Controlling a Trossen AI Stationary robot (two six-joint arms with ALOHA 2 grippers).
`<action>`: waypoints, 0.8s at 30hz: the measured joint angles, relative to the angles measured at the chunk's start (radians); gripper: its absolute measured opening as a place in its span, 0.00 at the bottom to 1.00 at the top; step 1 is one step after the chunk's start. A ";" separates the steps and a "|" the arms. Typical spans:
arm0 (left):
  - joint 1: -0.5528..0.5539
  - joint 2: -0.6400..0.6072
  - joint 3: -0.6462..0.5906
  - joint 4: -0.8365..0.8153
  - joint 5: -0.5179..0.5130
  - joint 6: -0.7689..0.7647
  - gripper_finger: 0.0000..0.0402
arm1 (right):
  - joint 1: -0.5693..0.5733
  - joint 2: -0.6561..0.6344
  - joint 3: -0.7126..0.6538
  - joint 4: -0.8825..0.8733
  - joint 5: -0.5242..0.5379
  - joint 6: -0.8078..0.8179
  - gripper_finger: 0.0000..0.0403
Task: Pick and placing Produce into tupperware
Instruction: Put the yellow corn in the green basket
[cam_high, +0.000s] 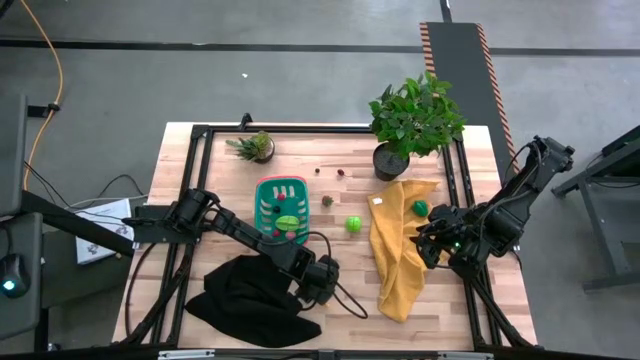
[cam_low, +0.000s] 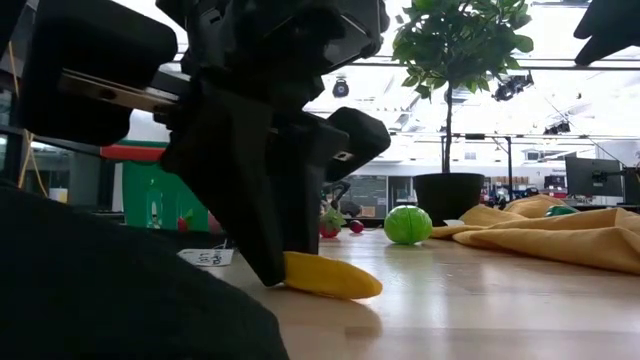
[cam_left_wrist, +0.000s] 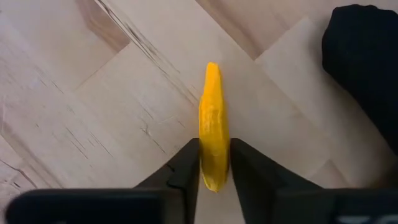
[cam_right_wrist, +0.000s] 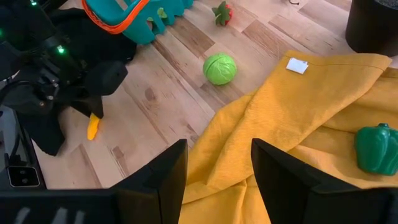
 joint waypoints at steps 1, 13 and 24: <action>0.000 0.000 0.000 0.000 0.001 0.000 0.15 | 0.000 0.000 0.000 0.000 0.000 0.000 0.42; 0.000 -0.002 0.000 0.001 0.004 0.000 0.04 | 0.000 0.000 0.000 0.000 0.001 -0.007 0.42; 0.001 -0.006 0.108 -0.072 -0.004 0.000 0.07 | 0.000 0.000 0.000 0.000 0.002 -0.008 0.42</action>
